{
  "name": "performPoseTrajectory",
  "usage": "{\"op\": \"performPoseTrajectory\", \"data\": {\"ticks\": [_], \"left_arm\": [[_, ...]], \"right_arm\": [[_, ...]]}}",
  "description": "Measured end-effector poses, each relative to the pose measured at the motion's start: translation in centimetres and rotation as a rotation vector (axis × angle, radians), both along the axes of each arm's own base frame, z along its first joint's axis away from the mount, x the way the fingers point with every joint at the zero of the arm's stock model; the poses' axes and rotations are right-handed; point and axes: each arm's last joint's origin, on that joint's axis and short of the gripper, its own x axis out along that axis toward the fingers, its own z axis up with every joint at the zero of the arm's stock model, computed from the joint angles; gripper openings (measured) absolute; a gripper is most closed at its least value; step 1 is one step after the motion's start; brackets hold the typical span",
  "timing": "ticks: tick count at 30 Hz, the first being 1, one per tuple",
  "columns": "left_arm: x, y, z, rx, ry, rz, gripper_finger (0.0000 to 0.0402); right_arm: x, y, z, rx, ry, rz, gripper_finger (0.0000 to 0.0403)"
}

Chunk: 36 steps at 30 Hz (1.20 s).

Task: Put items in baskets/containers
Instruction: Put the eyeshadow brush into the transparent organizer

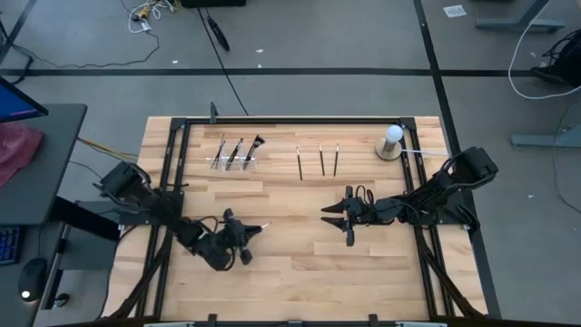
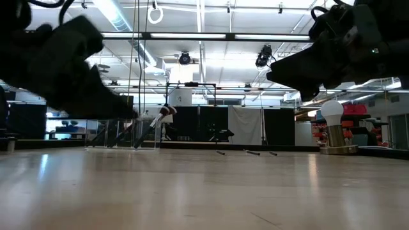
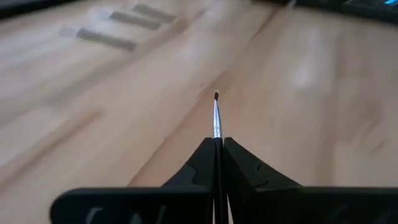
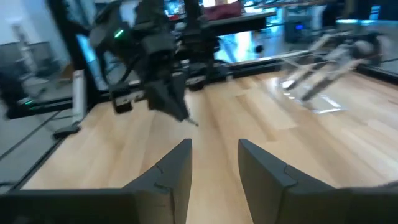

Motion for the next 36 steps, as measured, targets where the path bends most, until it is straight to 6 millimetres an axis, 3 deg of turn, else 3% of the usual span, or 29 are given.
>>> {"op": "performPoseTrajectory", "data": {"ticks": [5,10,16,22,30,36], "left_arm": [[2.3,0.6,2.1,0.031,-0.107,-0.128,0.0018],[4.0,1.7,4.1,0.037,-0.246,-0.264,0.0020],[4.6,2.5,4.7,0.008,-0.300,-0.319,0.0020],[4.6,2.5,4.7,0.015,-0.297,-0.322,0.0019],[4.6,2.5,4.8,0.029,-0.296,-0.324,0.0022],[4.6,2.5,4.8,0.029,-0.297,-0.324,0.0021]], "right_arm": [[0.3,0.5,-0.5,-0.056,0.032,0.114,0.0133],[2.8,1.4,-1.2,-0.131,0.059,0.136,0.0133],[7.0,2.9,-1.4,-0.213,0.023,0.128,0.0133],[9.5,3.4,-0.5,-0.222,-0.032,0.079,0.0133],[10.2,3.5,0.2,-0.186,-0.067,0.088,0.0127],[10.3,3.6,0.3,-0.183,-0.075,0.087,0.0076]]}}
